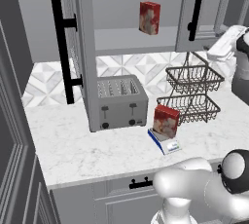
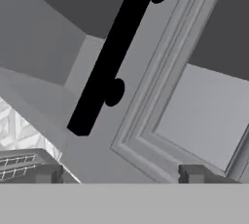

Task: Pick the cereal and place it on the digital scale for weighing, and close the cabinet.

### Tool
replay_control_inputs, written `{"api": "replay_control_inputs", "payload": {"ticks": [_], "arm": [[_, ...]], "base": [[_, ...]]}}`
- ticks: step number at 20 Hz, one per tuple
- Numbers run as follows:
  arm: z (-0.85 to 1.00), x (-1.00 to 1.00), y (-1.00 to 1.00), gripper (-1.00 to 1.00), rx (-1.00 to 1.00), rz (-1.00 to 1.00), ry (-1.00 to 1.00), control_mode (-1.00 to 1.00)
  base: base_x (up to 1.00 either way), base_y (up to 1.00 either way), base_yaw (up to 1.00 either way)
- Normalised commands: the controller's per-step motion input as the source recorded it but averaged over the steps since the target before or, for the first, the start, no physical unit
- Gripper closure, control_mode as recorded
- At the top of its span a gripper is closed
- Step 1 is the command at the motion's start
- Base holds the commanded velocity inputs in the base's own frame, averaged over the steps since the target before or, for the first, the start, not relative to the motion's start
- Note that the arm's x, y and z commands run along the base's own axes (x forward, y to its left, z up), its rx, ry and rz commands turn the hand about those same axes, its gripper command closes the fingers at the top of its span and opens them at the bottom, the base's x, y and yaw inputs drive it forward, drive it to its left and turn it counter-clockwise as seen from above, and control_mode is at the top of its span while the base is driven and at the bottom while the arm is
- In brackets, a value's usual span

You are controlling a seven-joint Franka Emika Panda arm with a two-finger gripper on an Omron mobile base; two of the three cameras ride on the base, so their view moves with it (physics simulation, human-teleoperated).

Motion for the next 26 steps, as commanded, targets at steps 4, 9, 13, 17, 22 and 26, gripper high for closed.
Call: {"api": "replay_control_inputs", "payload": {"ticks": [4, 9, 13, 17, 22, 26], "arm": [[-0.83, -1.00, 0.64, -1.00, 0.01, 0.00, -0.29, -1.00], [-0.44, -1.00, 0.86, -1.00, 0.01, -0.03, -0.31, -1.00], [-0.10, -0.74, 0.97, -1.00, 0.05, -0.03, -0.51, -1.00], [0.00, 0.00, 0.72, -1.00, 0.00, 0.03, -0.58, -1.00], [0.00, 0.14, 0.29, -1.00, 0.00, 0.15, -0.36, -1.00], [-0.01, 0.06, 0.58, -1.00, 0.00, 0.03, -0.31, -1.00]], "base": [[0.00, 0.00, 0.00], [0.00, 0.00, 0.00], [0.00, 0.00, 0.00], [0.00, 0.00, 0.00], [0.00, 0.00, 0.00], [0.00, 0.00, 0.00]]}}
